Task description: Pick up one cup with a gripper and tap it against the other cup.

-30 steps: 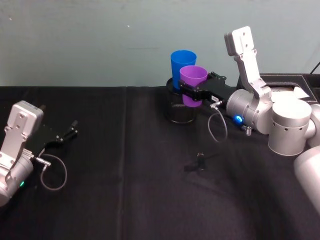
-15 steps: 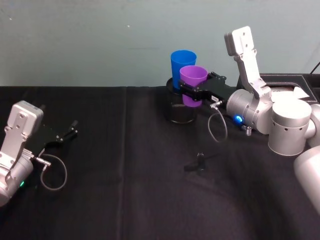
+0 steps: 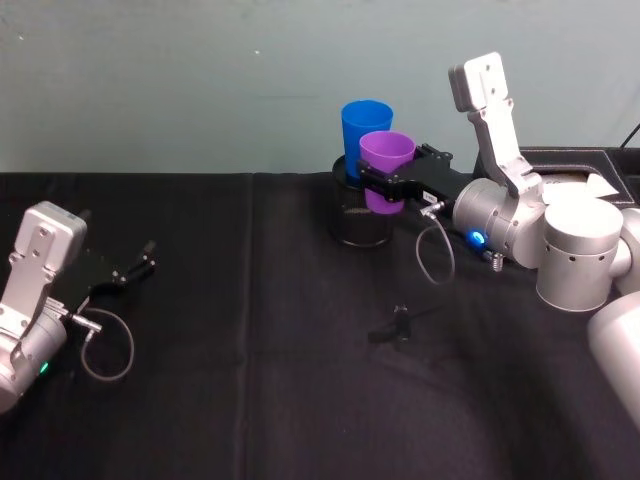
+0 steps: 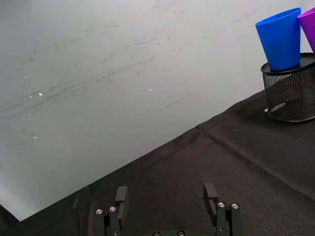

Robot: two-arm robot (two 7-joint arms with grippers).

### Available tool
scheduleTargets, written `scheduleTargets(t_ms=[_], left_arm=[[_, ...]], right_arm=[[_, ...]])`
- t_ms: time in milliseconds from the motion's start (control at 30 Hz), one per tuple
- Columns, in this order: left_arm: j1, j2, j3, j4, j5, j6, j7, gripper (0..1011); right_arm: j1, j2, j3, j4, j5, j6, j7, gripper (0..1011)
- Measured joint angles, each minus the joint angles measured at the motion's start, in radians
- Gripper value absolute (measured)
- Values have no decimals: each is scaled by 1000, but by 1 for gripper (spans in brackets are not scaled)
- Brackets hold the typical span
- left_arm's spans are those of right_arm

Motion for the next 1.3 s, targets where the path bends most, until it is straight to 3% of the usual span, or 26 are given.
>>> scheduleTargets(t_ms=[1300], left_arm=[[0,0,0,0,0,0,0,1000]], right_arm=[[0,0,0,0,0,0,0,744]])
